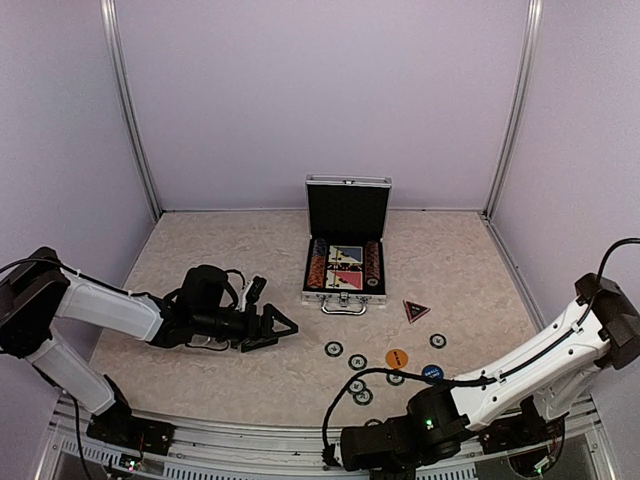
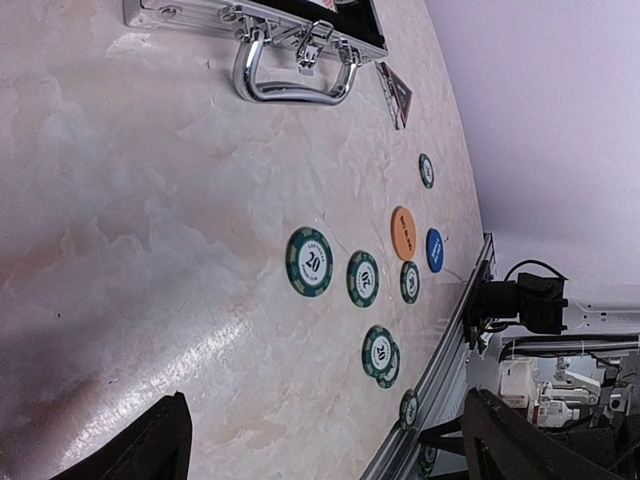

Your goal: Pack up texas hold em set

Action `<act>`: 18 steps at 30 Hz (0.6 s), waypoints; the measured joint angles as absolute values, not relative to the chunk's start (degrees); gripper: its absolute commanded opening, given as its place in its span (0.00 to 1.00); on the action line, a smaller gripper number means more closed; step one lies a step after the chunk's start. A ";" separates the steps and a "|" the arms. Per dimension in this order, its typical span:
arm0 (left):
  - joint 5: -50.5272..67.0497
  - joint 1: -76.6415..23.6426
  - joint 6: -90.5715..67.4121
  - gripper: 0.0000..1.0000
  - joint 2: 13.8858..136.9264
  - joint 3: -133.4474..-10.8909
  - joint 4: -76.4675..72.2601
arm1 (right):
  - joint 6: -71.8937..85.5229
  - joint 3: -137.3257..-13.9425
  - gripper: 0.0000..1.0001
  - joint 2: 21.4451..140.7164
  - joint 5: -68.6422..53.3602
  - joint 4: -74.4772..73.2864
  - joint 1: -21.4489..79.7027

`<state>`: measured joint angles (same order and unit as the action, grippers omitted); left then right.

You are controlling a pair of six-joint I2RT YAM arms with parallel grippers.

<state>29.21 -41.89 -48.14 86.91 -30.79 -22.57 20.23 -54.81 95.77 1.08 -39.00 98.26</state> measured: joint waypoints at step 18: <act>29.06 -41.87 -48.16 0.93 86.91 -30.79 -22.15 | 20.91 -54.04 0.50 95.39 1.67 -37.36 98.48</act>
